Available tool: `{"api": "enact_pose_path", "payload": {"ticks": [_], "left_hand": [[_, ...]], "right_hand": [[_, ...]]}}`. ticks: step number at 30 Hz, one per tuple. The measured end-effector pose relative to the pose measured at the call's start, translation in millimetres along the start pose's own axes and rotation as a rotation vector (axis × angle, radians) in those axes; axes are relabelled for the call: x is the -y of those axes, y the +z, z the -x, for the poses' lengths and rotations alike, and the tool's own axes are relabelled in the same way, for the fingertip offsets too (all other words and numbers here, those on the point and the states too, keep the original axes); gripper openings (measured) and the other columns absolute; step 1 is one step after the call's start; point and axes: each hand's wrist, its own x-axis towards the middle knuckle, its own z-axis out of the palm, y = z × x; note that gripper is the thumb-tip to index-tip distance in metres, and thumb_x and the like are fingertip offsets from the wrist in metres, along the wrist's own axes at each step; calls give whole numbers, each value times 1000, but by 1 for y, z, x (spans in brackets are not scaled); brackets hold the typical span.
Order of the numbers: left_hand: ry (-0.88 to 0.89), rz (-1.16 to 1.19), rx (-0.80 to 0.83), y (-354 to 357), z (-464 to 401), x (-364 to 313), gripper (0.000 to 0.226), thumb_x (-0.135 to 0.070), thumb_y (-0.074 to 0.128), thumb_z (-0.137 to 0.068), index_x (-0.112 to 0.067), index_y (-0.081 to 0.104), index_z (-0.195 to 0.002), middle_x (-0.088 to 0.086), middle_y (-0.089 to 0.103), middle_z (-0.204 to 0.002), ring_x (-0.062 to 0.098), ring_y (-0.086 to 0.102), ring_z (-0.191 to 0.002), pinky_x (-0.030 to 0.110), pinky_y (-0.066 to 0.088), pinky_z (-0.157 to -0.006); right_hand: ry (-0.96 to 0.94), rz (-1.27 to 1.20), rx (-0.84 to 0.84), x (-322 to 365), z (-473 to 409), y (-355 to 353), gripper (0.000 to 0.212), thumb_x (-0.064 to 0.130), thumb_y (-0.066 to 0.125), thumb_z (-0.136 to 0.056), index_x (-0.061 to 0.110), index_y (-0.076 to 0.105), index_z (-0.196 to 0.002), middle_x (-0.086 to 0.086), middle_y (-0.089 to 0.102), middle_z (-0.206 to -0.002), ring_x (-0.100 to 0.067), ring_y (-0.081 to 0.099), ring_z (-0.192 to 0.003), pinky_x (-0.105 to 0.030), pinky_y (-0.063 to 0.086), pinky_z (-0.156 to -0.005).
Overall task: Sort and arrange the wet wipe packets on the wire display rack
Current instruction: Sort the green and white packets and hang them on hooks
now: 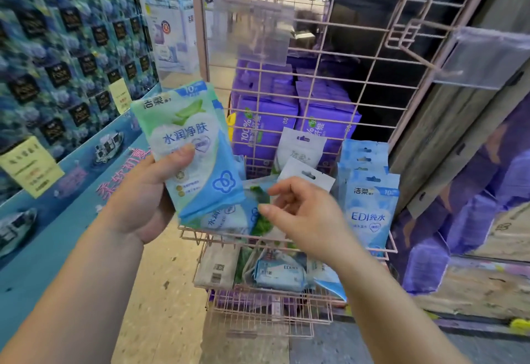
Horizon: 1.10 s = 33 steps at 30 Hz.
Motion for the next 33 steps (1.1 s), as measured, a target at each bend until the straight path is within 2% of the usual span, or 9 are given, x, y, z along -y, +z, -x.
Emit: {"api": "enact_pose_path", "payload": {"ticks": [3,6,12,15,18,23,27,30,33], "left_hand": [[20,9,-48,-16,1,-9,38,-29,71,-68,-19,72,-105,1,74,-107,19,72,-94,34,59,-68],[-7,29,-85,-25,2,-12,24,-22,55,-81,-22,78,-87,-2,76,-95,15,73,-81,31,59,-59],[-74,128,-90,-41,1,-14,64,-33,82,-51,-20,69,-112,3,72,-112,21,71,-95,38,59,-65],[-79,162,-80,-49,-1,-16,45,-31,70,-67,-21,68,-111,3,71,-114,21,71,-94,39,59,-67],[-68,205,-7,-54,-4,-18,62,-34,85,-48,-20,72,-107,4,71,-114,22,70,-98,41,59,-70],[-172,157,166,-29,-8,-4,56,-28,87,-41,-12,76,-94,11,75,-100,26,73,-88,41,59,-68],[-204,104,304,-10,-12,4,53,-28,89,-43,-11,77,-92,12,75,-95,25,73,-83,38,59,-69],[-143,110,273,-15,-15,2,54,-31,90,-42,-16,77,-92,8,76,-95,22,73,-85,38,59,-69],[-81,227,207,-29,-23,-3,62,-33,88,-46,-18,73,-105,5,74,-107,21,71,-96,39,58,-75]], "right_hand": [[-81,282,69,-2,-19,24,68,43,74,-75,34,43,-135,9,52,-127,-8,54,-106,-22,44,-90],[-109,444,137,1,-34,45,84,48,72,-75,32,29,-145,3,45,-142,-18,39,-130,-34,34,-106],[-135,472,-51,-12,-49,57,21,39,65,-84,29,70,-102,2,66,-101,-19,58,-98,-31,47,-81],[3,315,-134,-16,-61,42,15,35,62,-88,24,72,-89,7,60,-84,-11,53,-76,-24,37,-65],[78,-11,-302,-10,-67,30,19,31,61,-89,19,63,-75,10,56,-65,-6,48,-59,-24,36,-57],[95,-168,-307,12,-70,35,29,32,58,-91,22,49,-66,7,50,-60,-12,43,-57,-30,38,-56],[33,-347,-165,21,-67,47,27,13,52,-94,18,49,-69,-4,51,-64,-16,43,-59,-30,36,-55],[11,-466,-29,24,-66,32,23,15,45,-99,18,54,-78,-4,57,-76,-15,50,-63,-24,43,-56],[31,-318,-95,20,-68,23,16,17,48,-98,23,61,-90,6,63,-87,-10,57,-71,-24,48,-65]]}}
